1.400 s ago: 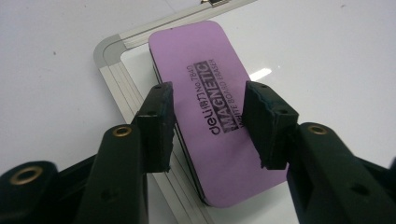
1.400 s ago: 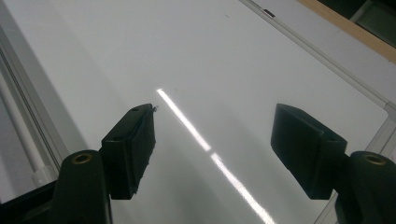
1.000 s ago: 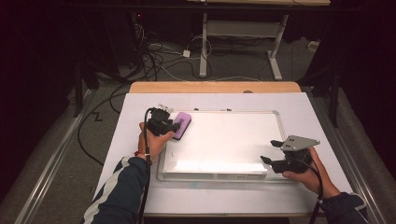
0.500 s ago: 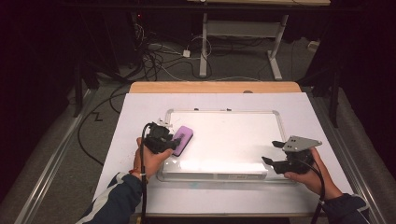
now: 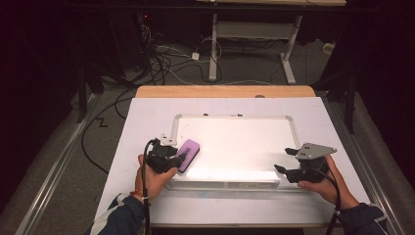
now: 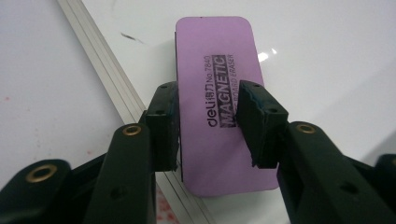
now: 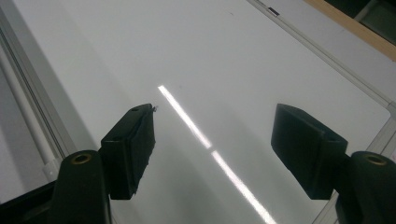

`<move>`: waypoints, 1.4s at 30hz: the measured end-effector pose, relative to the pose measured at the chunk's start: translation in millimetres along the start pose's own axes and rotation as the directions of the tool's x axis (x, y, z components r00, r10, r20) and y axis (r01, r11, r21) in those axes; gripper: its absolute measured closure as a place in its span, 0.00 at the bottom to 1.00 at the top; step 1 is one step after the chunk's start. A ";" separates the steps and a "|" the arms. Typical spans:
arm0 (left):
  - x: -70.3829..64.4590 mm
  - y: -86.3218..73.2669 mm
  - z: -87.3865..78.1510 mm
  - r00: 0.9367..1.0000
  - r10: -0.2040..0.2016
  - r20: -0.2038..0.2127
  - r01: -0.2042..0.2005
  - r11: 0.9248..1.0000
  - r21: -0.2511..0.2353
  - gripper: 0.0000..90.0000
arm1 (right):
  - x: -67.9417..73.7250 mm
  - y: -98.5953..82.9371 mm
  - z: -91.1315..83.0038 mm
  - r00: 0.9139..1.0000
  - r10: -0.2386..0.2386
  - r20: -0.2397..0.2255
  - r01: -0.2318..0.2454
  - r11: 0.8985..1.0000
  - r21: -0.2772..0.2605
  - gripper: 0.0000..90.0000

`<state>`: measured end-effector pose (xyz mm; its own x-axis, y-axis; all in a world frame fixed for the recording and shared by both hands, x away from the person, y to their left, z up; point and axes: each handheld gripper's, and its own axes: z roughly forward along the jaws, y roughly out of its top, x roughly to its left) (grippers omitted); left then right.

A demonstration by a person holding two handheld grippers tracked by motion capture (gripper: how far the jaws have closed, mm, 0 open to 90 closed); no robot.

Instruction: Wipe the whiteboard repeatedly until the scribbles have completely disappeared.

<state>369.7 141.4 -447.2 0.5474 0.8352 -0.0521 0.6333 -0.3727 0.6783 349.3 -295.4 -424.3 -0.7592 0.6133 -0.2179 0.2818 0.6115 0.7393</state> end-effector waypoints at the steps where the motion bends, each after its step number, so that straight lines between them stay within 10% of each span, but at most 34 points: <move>1: 0.6 2.7 2.5 1.000 -0.004 -0.012 0.004 1.000 -0.004 0.65 | 0.1 0.3 0.0 1.000 0.000 0.000 0.000 1.000 -0.001 0.34; 9: 15.8 32.1 29.7 0.994 0.006 -0.111 -0.010 0.999 -0.032 0.80 | -0.3 1.3 1.9 1.000 -0.004 -0.001 0.004 1.000 0.000 0.34; 24: 45.2 72.9 59.2 0.993 -0.073 -0.097 0.072 0.997 -0.017 0.83 | -1.3 1.5 5.0 1.000 -0.004 -0.012 0.004 1.000 0.001 0.34; 42: 4.0 47.7 26.8 0.998 0.066 0.003 -0.066 0.993 0.098 0.86 | -1.5 -1.3 0.0 1.000 0.001 -0.006 -0.001 1.000 0.005 0.34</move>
<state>416.8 116.1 -434.7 0.5901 0.8073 -0.0094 0.6459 -0.4651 0.6054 350.1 -297.1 -425.0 -0.7628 0.6105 -0.2132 0.2853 0.6136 0.7363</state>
